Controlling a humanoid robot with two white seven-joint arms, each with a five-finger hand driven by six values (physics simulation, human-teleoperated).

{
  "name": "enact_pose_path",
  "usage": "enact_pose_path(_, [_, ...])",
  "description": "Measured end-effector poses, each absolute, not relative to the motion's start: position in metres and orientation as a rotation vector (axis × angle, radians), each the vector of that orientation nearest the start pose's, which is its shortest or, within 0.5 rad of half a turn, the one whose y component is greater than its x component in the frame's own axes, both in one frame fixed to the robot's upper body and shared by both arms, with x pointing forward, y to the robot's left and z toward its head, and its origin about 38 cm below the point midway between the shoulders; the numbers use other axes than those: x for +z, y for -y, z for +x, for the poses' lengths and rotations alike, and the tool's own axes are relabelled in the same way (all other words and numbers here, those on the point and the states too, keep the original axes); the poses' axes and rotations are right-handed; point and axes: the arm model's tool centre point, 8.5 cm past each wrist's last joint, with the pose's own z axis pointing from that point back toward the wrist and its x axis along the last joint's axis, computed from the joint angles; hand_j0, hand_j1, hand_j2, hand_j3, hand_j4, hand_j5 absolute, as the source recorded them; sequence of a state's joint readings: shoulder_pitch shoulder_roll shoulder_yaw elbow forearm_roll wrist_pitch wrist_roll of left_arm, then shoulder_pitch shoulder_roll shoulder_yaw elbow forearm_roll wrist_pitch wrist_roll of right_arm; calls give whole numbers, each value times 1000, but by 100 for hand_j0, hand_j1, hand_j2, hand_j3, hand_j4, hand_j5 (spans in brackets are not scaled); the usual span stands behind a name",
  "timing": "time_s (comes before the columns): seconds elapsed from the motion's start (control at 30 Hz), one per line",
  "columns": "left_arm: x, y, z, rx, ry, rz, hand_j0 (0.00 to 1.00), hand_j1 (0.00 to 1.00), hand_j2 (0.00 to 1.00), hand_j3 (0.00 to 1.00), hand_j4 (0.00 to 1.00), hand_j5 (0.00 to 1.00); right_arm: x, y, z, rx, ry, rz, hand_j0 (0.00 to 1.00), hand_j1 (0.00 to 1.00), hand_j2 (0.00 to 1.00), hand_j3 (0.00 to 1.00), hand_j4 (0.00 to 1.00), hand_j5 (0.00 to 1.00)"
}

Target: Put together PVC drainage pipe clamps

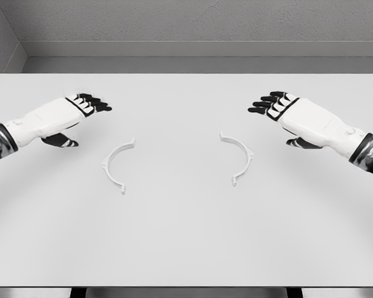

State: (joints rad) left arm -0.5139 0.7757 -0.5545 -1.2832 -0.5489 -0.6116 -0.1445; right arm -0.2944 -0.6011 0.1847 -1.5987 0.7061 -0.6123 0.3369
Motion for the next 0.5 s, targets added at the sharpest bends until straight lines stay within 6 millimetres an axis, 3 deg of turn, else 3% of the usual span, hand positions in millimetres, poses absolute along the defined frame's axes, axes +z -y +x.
enact_pose_path(0.1, [160,-334,435,-1852,1542,545,100,100,100,100,100,100,176,274,408,1880,1650,-626,100,100,100,100,100,100])
enact_pose_path(0.2, [156,-330,434,-1864,1539,529,100,100,100,100,100,100,170,265,416,1889,1642,-608,100,100,100,100,100,100])
enact_pose_path(0.5, [147,-304,428,-1893,1580,459,100,100,100,100,100,100,146,259,422,1906,1586,-549,100,100,100,100,100,100])
